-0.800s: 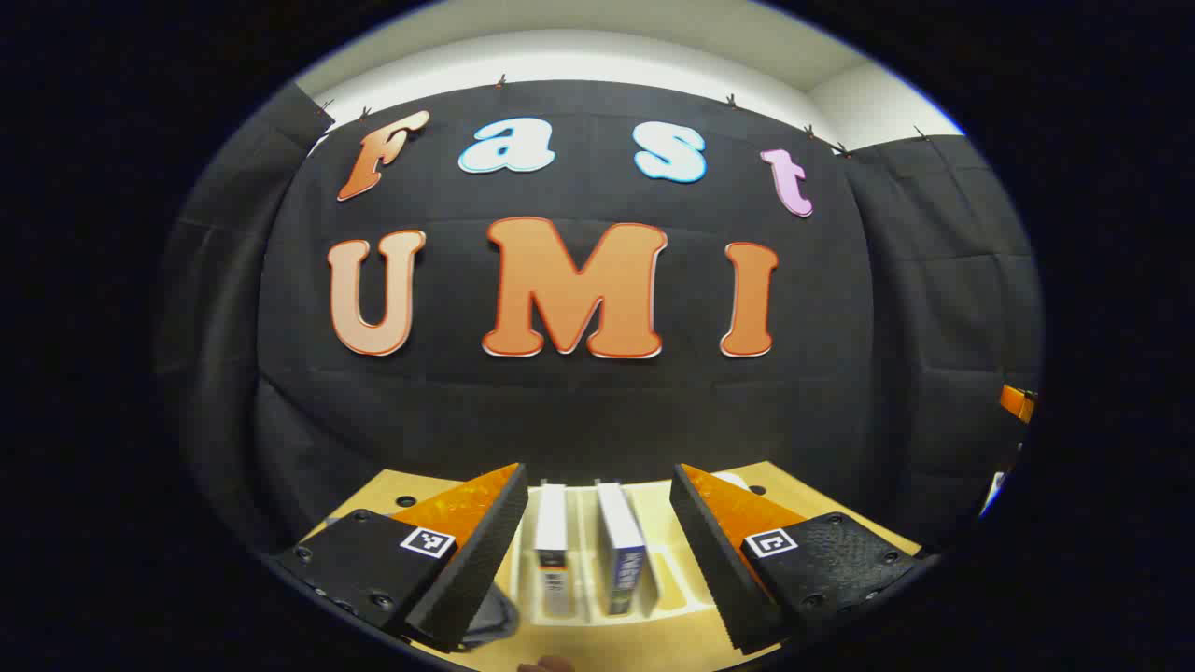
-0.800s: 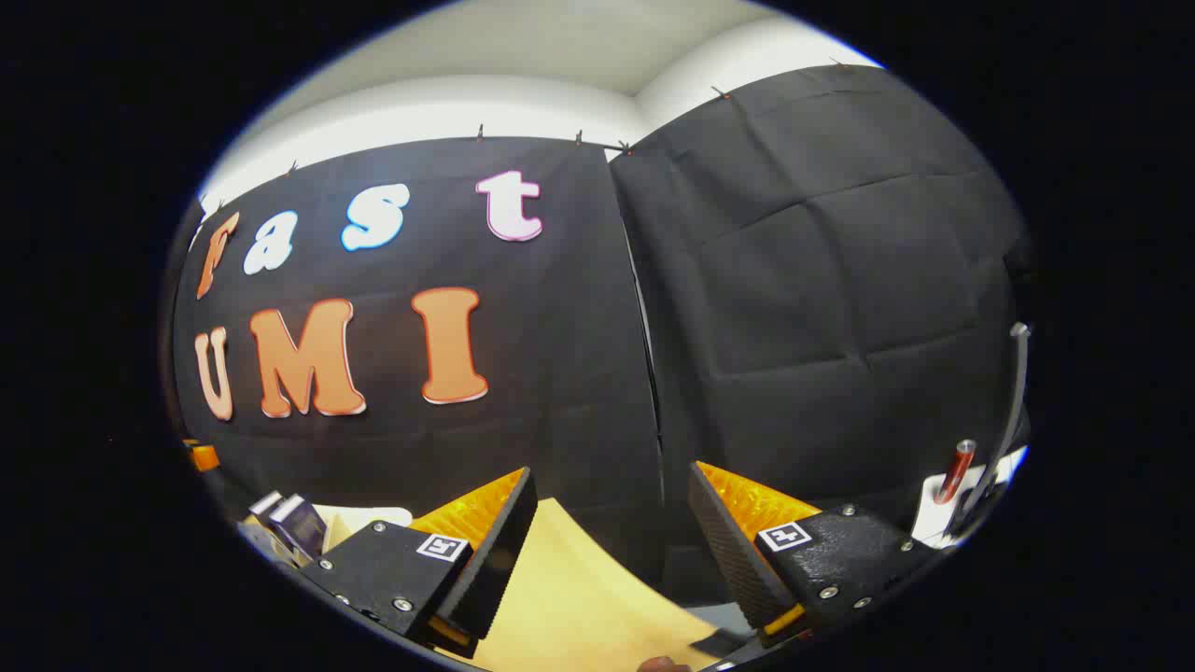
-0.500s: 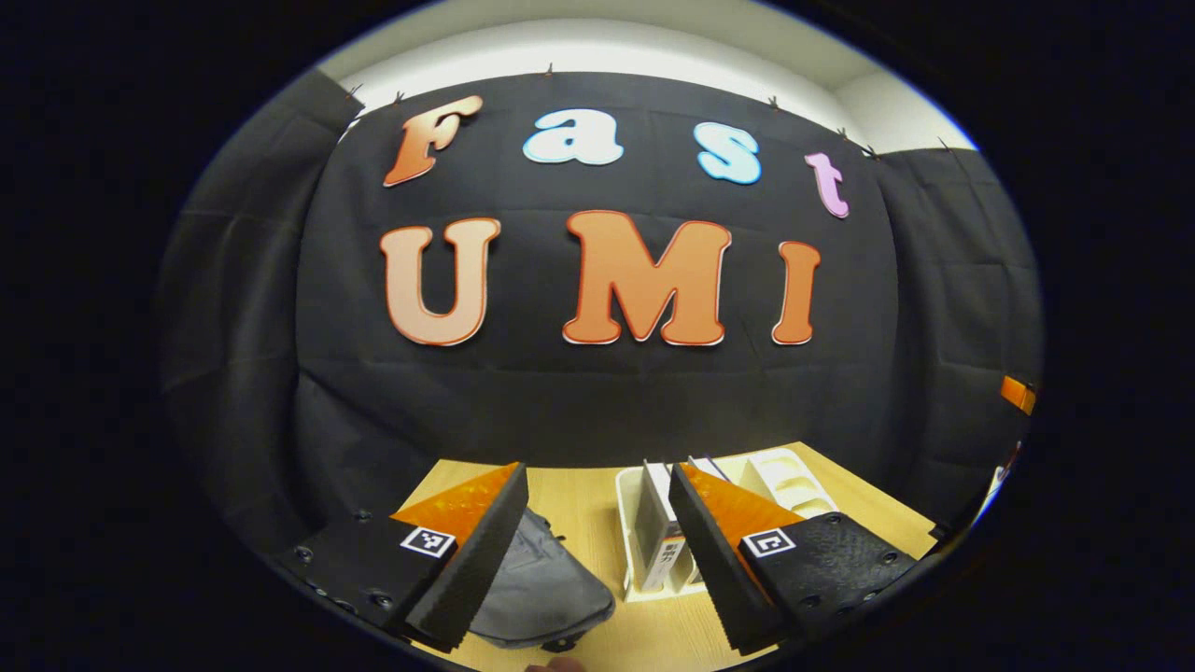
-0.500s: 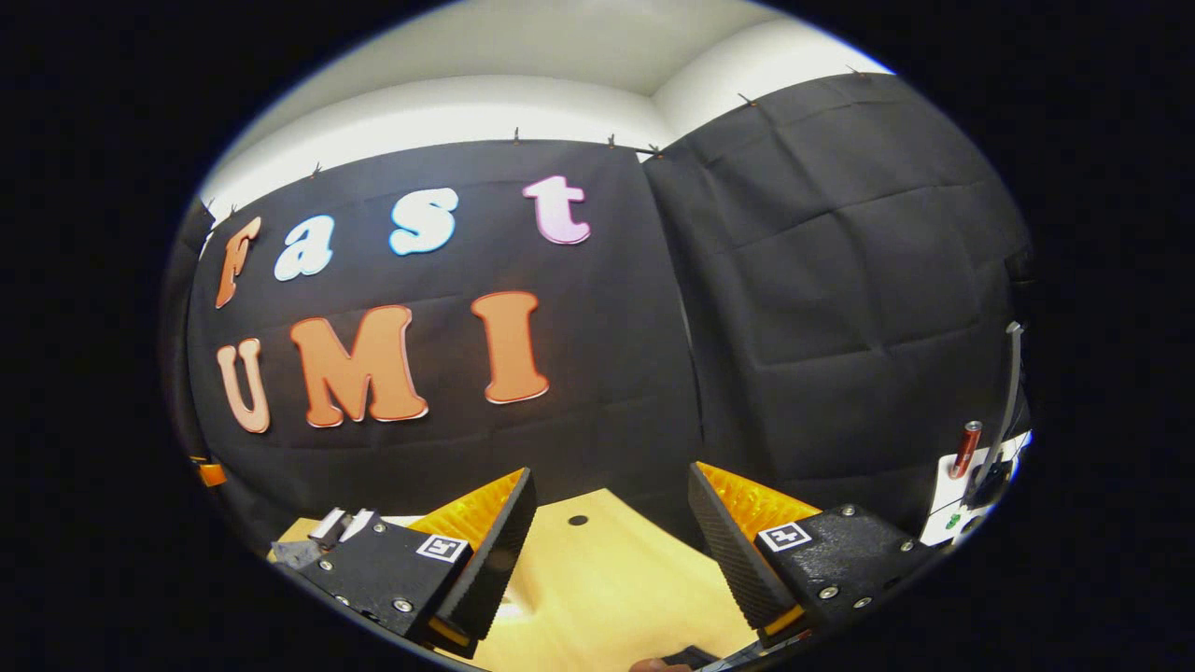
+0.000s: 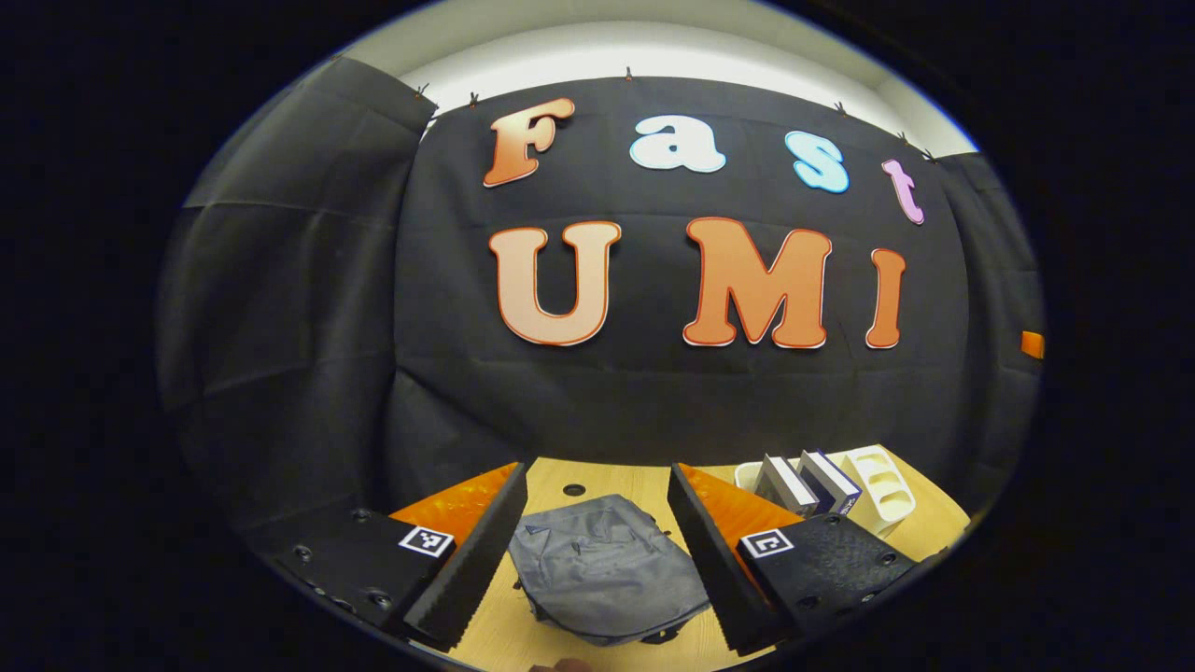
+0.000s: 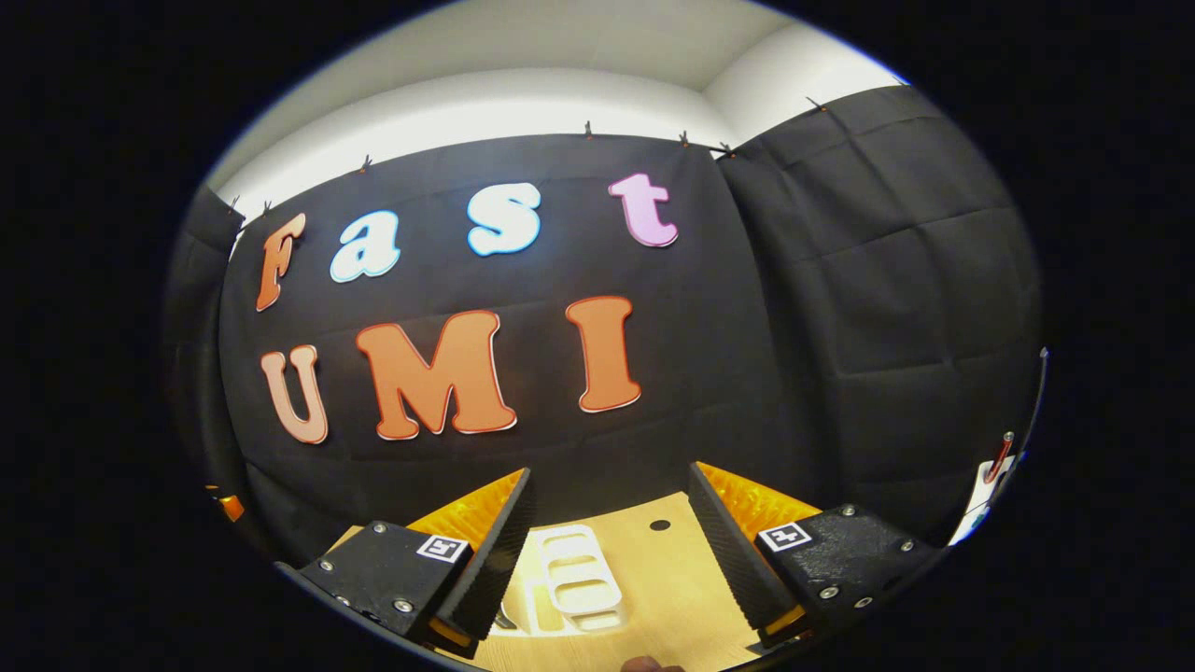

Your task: Open the schoolbag, grab two books from the bookshelf and put them into the schoolbag.

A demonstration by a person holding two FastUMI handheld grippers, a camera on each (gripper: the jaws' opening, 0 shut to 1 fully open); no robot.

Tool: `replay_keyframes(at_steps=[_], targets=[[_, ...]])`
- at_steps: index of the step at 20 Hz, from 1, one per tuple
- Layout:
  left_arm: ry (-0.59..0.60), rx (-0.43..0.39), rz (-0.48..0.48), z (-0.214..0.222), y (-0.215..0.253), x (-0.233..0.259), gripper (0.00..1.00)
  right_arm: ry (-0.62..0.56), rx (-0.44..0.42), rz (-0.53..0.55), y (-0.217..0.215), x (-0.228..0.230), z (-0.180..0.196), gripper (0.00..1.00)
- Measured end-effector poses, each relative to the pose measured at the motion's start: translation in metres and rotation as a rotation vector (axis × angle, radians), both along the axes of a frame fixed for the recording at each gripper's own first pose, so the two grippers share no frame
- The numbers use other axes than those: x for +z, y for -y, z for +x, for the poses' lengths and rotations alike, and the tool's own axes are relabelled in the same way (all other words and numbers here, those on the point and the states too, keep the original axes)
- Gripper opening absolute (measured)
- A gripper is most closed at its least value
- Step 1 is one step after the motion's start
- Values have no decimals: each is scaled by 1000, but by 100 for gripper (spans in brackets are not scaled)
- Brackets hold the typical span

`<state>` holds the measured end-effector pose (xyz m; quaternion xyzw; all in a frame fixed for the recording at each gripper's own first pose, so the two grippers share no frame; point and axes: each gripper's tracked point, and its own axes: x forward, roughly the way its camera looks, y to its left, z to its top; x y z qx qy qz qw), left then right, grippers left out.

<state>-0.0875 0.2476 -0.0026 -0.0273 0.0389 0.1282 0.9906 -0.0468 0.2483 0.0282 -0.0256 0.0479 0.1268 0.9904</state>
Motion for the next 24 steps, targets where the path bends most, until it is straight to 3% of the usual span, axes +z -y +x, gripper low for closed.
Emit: replay_keyframes(at_steps=[6, 11, 16, 24], targets=[[21, 95, -3, -1, 7, 12, 96, 46, 235, -141, -67, -16, 9, 97], [28, 202, 16, -6, 11, 15, 96, -109, 404, -57, -110, -54, 7, 97], [26, 188, 36, 5, 8, 13, 95, -131, 399, -85, -121, -72, 9, 97], [37, 54, 131, 56, -37, 25, 97, -137, 219, -63, -132, -88, -4, 97]])
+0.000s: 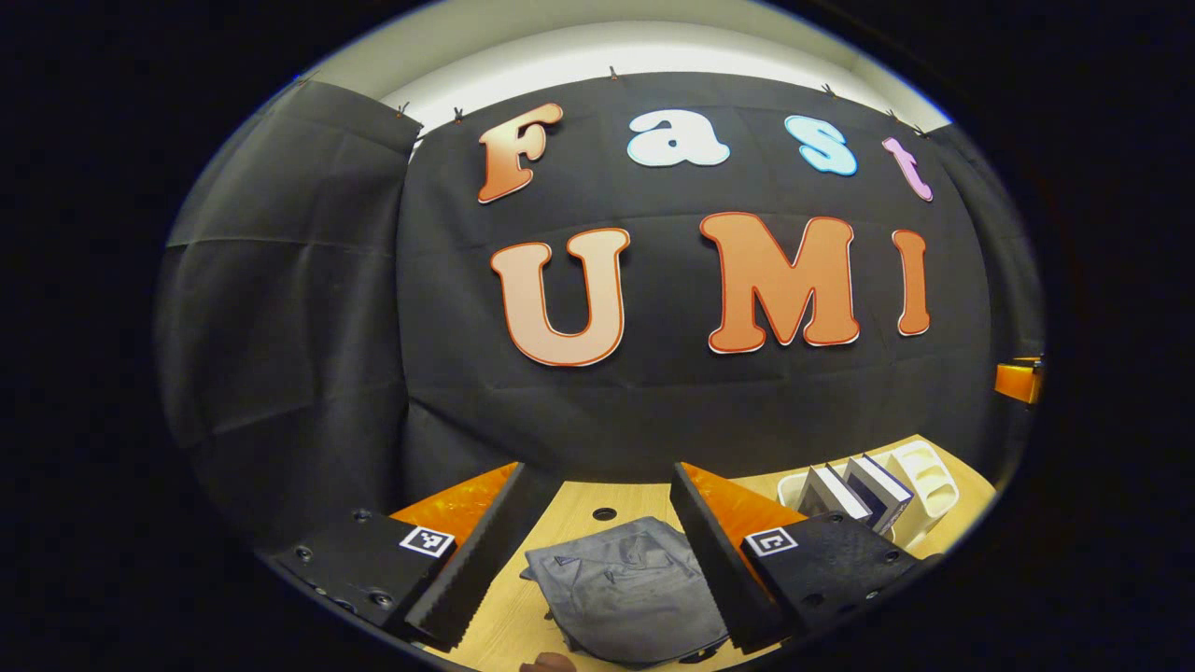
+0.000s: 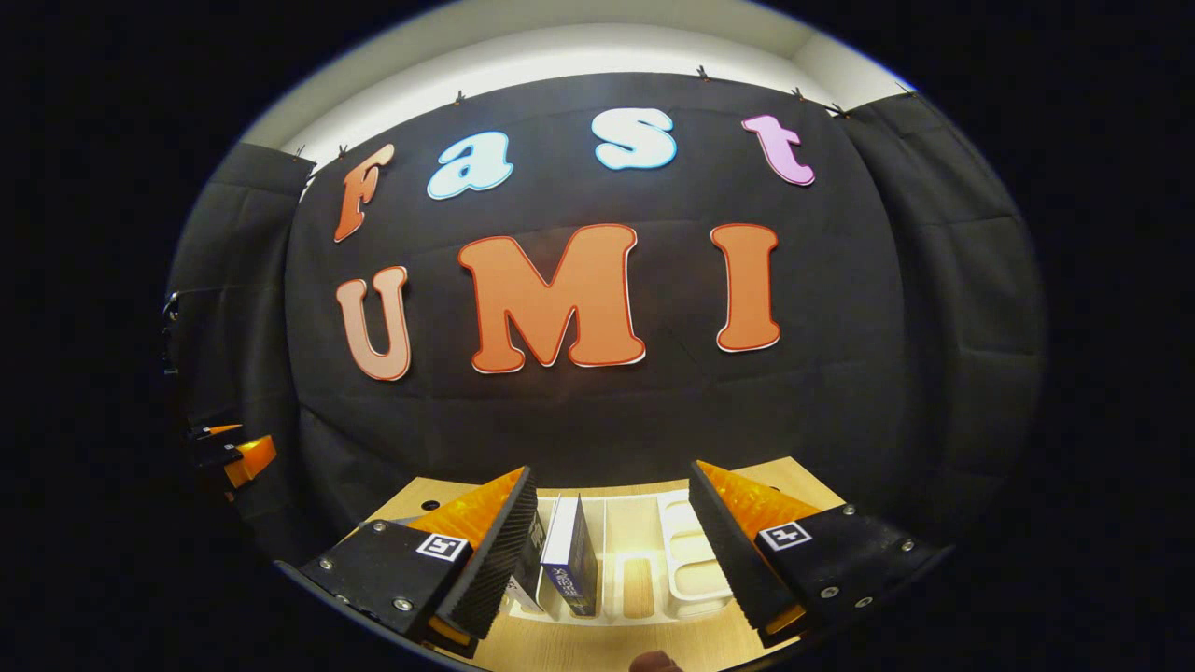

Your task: Open the schoolbag, grab two books from the bookshelf and put them into the schoolbag.

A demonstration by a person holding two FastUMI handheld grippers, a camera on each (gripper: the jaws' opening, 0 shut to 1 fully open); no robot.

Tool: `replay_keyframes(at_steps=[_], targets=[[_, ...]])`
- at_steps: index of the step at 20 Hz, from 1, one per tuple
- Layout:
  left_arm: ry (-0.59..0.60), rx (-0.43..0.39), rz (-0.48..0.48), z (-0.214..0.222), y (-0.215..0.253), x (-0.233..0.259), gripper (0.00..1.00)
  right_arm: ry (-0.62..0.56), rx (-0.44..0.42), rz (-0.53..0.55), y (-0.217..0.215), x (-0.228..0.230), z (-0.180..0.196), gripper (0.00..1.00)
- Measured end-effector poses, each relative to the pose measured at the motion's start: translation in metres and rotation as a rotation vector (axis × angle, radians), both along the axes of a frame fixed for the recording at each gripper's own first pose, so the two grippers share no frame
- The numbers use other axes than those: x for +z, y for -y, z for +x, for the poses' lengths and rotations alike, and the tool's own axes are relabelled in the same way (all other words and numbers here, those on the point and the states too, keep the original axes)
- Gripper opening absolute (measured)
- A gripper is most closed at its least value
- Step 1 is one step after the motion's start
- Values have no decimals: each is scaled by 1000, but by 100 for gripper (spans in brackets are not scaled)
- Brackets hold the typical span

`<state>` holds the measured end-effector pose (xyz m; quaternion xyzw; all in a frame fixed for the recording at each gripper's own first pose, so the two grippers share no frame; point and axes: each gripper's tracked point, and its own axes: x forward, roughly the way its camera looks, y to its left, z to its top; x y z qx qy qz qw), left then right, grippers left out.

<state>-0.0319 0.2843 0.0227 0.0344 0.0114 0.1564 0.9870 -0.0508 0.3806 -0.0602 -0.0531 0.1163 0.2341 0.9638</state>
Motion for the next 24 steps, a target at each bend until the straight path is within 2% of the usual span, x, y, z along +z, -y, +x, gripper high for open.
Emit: replay_keyframes(at_steps=[4, 9, 14, 18, 24], targets=[[4, -19, 19, 12, -4, -3, 96, 13, -34, -59, 4, -9, -5, 97], [-66, -48, 126, 24, 0, -29, 97, 8, -58, -89, 6, -16, 1, 97], [-217, -134, 255, 34, 20, -90, 97, -31, -72, -132, 13, -36, 7, 97], [-380, -178, 355, 18, 29, -154, 97, -58, -84, -158, 22, -51, 7, 98], [-525, -289, 428, -1, 52, -223, 97, -98, -104, -212, 36, -69, 4, 98]])
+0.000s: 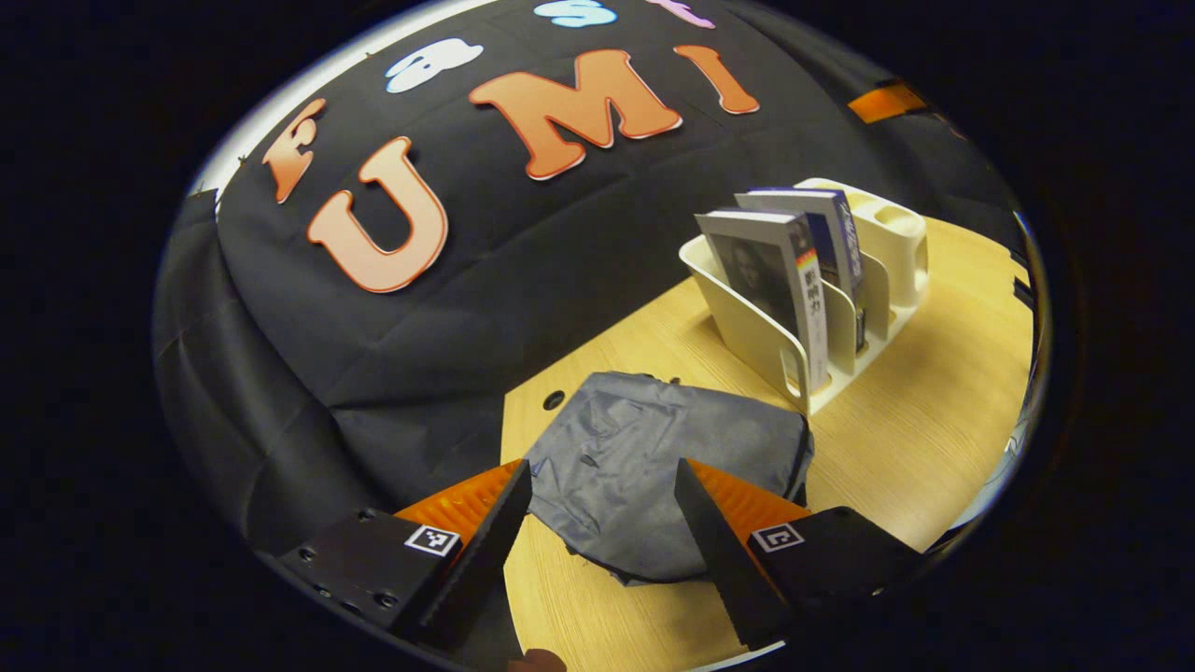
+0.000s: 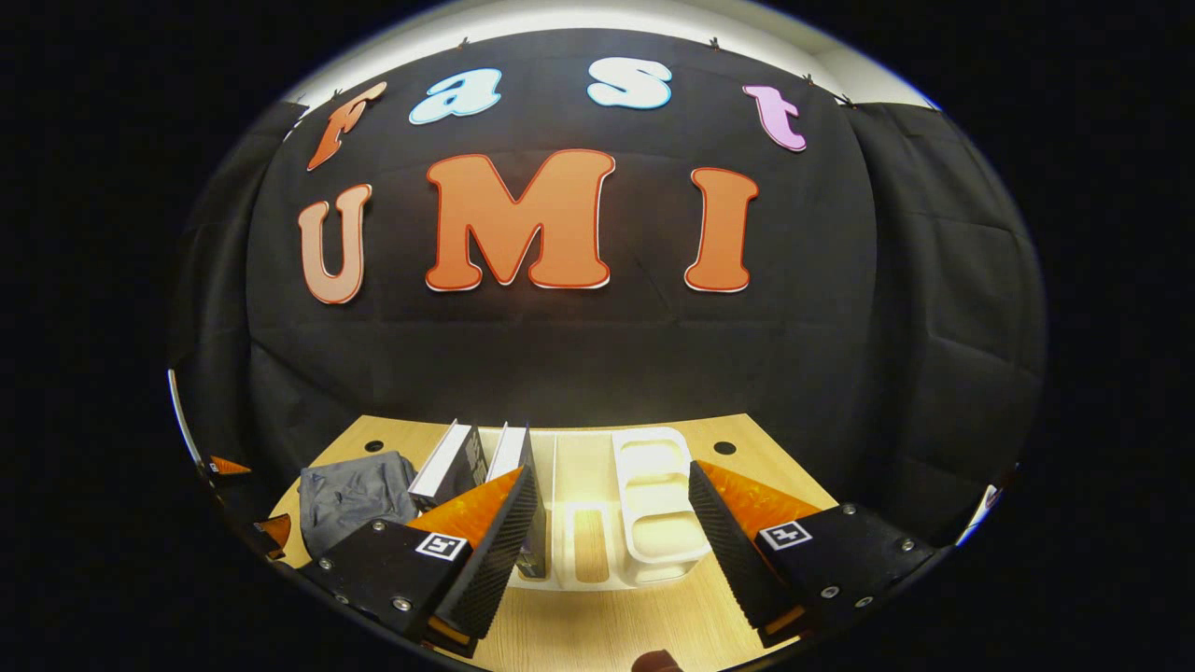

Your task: Open the schoolbag, grab two books from the bookshelf and put them into the schoolbag.

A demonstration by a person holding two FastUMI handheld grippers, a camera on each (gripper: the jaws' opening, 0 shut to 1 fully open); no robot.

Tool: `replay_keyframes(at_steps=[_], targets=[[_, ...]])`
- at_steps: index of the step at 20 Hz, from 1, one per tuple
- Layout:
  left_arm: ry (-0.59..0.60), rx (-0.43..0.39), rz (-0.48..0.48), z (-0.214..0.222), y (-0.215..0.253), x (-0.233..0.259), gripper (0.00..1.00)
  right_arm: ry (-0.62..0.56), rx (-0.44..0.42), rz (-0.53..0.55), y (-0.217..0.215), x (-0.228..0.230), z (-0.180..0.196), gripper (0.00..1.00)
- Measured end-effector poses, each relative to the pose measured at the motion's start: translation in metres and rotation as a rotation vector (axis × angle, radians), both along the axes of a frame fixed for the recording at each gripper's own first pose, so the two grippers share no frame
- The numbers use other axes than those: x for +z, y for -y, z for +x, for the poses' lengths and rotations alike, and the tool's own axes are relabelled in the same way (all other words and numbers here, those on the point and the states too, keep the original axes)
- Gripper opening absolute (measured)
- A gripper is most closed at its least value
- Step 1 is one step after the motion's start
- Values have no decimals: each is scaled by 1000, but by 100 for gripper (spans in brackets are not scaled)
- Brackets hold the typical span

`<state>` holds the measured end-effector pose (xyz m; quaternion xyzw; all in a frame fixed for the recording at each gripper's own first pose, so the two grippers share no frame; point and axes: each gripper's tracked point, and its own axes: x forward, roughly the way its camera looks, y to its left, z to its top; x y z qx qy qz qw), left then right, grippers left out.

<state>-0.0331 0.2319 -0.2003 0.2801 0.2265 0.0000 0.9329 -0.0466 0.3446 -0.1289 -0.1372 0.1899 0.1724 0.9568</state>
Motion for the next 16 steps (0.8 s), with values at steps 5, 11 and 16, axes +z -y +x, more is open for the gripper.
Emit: replay_keyframes(at_steps=[5, 11, 16], targets=[[-87, -79, 62, -2, 20, -41, 98, -33, -11, -38, 11, -14, -5, 98], [-194, -191, 130, -10, 45, -98, 98, -57, -42, -74, 30, -26, -8, 98], [-254, -251, 200, -5, 57, -133, 98, -76, -76, -90, 48, -30, -12, 98]])
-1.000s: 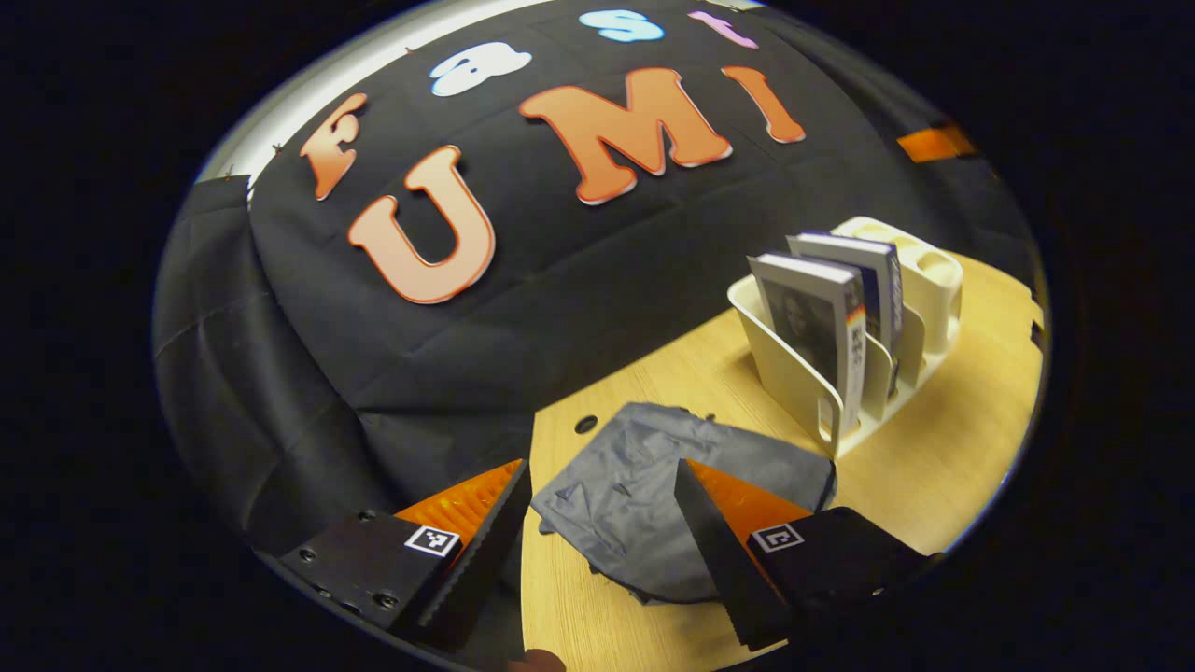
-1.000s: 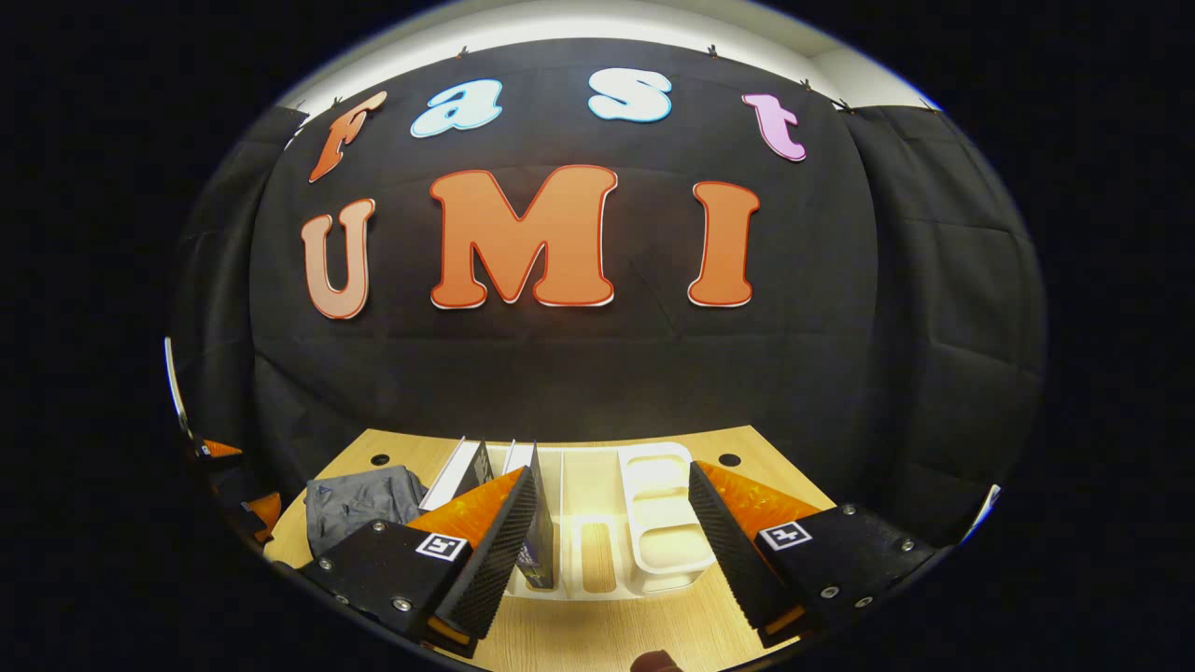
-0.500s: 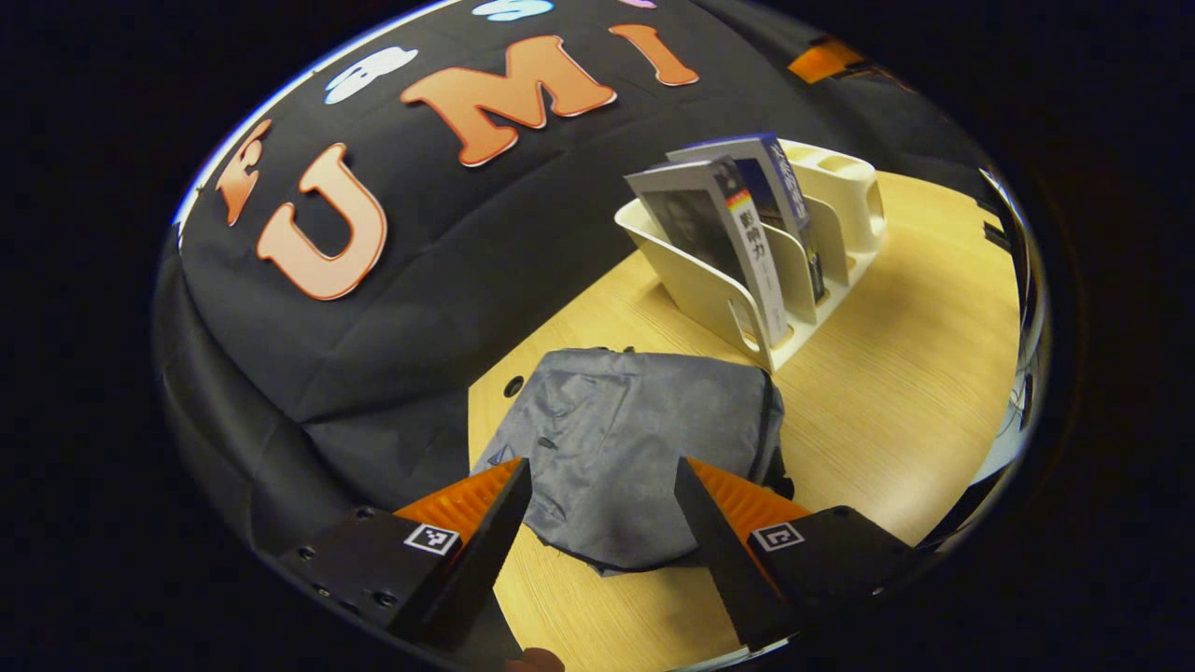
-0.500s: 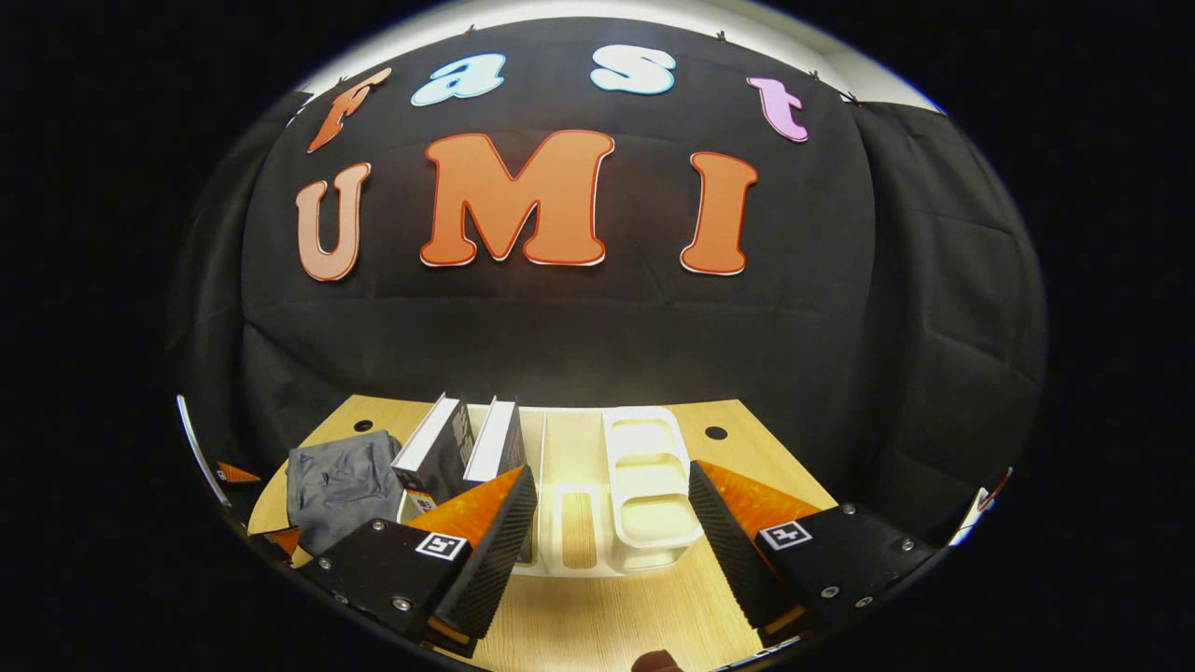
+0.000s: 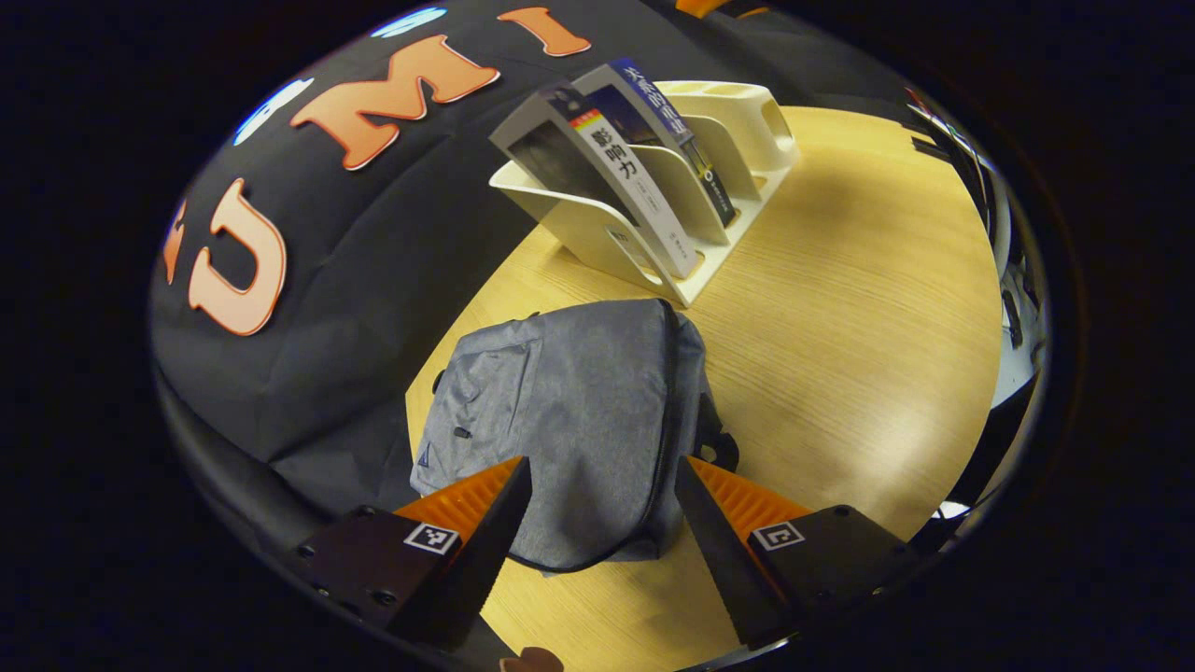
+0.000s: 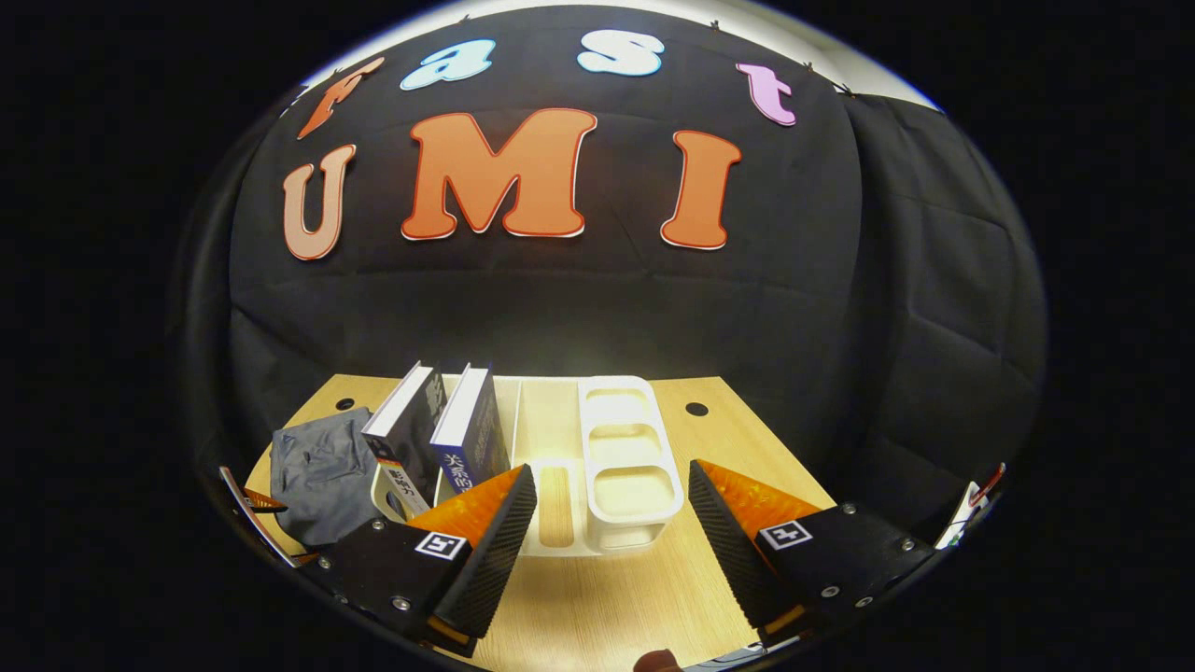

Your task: Open the schoolbag, grab two books from the bookshelf and put them into the schoolbag.

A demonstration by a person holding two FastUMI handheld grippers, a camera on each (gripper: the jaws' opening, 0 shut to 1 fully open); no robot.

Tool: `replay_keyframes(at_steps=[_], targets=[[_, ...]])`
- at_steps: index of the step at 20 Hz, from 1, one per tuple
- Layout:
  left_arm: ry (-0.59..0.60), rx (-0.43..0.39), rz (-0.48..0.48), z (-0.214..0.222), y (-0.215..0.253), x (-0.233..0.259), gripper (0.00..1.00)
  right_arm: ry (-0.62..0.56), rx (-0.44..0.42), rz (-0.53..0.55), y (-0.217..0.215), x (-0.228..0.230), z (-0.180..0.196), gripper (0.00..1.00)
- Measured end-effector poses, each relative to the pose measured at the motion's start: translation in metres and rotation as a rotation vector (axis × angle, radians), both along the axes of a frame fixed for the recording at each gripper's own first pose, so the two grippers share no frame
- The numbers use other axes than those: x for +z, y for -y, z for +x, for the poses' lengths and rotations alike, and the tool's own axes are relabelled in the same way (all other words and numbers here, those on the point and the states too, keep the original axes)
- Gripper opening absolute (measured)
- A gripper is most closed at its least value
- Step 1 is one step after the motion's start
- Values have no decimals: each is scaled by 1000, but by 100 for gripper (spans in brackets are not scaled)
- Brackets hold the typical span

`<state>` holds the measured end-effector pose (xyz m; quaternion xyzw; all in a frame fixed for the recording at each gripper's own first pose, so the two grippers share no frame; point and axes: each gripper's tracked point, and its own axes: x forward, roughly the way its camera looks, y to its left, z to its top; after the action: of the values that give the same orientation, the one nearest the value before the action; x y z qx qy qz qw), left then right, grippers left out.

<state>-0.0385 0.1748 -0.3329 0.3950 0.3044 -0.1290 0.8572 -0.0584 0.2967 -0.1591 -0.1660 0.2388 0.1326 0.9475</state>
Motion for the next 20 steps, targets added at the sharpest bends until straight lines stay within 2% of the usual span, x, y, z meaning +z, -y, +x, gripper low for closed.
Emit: replay_keyframes(at_steps=[3, 11, 15, 16, 17, 19, 20], targets=[[-7, -19, 0, 12, 9, -8, 98, -10, -19, -17, 11, -3, -2, 98], [-65, 12, 2, 31, 7, -18, 96, -37, -55, -27, 30, -10, 0, 98], [-97, 1, 19, 28, 9, -19, 64, -49, -57, -13, 28, -13, 5, 98], [-97, -7, 27, 27, 10, -17, 46, -48, -56, -12, 28, -14, 6, 98], [-94, -16, 34, 29, 11, -14, 43, -48, -54, -11, 27, -14, 8, 98], [-99, -22, 38, 28, 12, -11, 30, -51, -51, -10, 26, -15, 10, 98], [-124, -28, 45, 27, 11, -13, 19, -53, -50, -7, 25, -17, 10, 98]])
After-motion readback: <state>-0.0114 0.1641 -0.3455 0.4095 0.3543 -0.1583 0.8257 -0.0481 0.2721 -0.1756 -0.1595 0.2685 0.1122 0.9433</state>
